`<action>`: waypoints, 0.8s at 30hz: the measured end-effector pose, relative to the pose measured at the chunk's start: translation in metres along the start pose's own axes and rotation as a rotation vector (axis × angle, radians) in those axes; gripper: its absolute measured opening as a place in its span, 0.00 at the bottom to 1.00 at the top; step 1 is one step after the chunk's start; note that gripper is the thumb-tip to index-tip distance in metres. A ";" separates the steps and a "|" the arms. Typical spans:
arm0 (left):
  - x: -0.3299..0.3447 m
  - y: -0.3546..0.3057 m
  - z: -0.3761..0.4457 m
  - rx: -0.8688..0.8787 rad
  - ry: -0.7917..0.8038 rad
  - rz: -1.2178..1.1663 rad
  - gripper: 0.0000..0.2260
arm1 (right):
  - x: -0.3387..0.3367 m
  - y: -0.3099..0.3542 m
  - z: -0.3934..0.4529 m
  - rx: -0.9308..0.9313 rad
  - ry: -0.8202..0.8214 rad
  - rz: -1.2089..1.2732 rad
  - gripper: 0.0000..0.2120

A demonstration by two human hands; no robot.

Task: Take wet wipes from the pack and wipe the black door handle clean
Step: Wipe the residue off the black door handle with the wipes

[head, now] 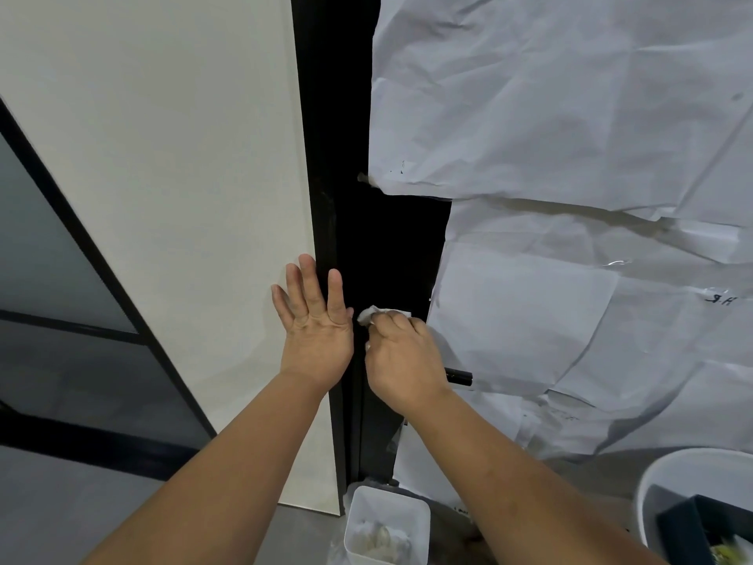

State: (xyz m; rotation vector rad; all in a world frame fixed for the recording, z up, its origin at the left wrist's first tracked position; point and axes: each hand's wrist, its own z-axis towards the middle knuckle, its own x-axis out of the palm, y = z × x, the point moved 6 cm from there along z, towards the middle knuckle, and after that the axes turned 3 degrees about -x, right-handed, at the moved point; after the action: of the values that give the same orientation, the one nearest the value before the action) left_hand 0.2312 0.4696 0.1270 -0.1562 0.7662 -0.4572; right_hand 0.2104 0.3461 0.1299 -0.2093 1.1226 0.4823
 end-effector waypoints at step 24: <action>0.000 0.000 0.000 -0.010 0.006 0.014 0.43 | -0.001 -0.001 -0.003 0.055 0.020 0.015 0.20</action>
State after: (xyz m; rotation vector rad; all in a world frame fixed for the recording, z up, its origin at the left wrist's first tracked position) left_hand 0.2313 0.4695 0.1276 -0.1587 0.7753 -0.4406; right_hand 0.2080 0.3440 0.1294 -0.1585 1.1565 0.4627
